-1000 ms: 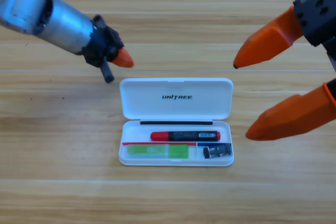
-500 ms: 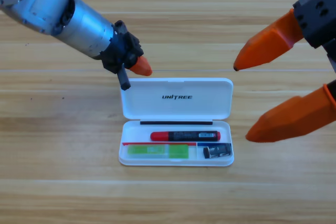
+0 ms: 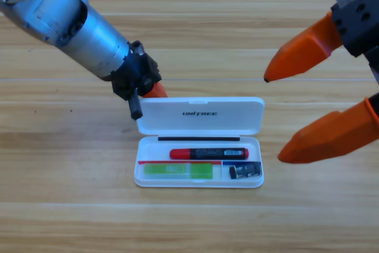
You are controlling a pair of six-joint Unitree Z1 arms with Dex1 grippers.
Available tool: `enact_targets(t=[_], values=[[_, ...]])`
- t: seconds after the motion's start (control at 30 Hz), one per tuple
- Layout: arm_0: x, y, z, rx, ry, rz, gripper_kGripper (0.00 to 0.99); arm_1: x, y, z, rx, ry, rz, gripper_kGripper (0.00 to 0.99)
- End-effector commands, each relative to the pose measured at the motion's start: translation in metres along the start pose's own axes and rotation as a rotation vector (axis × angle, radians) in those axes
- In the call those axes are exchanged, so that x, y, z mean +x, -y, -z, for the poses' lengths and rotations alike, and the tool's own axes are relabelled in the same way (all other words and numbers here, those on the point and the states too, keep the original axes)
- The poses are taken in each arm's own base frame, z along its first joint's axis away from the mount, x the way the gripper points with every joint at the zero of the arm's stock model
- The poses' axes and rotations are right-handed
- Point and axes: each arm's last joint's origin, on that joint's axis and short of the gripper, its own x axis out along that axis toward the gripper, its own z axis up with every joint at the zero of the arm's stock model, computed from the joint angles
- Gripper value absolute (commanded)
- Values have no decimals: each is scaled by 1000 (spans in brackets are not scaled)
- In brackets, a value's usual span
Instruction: Clean up eraser and pencils
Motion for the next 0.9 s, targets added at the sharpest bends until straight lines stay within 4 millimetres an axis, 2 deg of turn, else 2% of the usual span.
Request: enact_targets(t=[0.03, 0.37, 0.6, 0.9], values=[[-4, 21, 3, 42, -13, 49, 0, 4, -3, 9, 10, -10, -25, 917], [3, 39, 9, 56, -34, 97, 0, 6, -3, 9, 6, -16, -30, 917], [11, 56, 4, 99, -47, 117, 0, 4, -3, 8, 3, -4, -36, 917], [24, 69, -1, 122, -61, 138, 0, 3, -4, 9, 5, -5, -35, 917]])
